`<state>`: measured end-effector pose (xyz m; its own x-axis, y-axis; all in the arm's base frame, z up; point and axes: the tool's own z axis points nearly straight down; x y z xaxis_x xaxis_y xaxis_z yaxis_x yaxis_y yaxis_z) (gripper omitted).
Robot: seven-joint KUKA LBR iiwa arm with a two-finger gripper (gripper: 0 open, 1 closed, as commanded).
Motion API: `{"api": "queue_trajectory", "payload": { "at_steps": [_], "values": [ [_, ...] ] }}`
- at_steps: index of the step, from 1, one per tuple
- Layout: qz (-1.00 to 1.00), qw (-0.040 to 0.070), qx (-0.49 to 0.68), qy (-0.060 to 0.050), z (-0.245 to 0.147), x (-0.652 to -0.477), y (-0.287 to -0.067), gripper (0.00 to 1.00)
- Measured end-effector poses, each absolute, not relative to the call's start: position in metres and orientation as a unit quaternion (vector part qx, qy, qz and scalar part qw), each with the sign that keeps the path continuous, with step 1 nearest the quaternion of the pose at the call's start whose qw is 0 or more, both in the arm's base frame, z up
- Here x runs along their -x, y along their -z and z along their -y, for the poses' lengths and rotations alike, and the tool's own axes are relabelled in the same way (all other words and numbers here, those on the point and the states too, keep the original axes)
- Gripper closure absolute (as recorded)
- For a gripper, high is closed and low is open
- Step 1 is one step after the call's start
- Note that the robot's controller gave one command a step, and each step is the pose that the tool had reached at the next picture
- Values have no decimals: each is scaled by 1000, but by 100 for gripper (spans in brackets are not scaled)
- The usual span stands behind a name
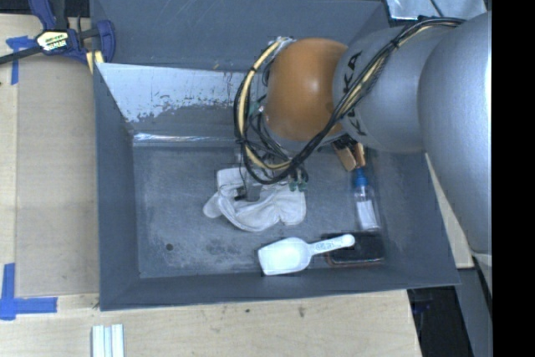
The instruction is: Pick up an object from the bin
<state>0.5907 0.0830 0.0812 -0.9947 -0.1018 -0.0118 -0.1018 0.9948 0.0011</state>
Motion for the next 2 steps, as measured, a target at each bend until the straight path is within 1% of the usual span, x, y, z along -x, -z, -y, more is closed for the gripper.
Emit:
{"api": "queue_trajectory", "payload": {
  "at_steps": [1, 2],
  "values": [
    [-999, 6, 51, -1, -83, -591, -81, 100],
    [-999, 6, 35, -1, -76, -606, -271, 100]
  ]
}}
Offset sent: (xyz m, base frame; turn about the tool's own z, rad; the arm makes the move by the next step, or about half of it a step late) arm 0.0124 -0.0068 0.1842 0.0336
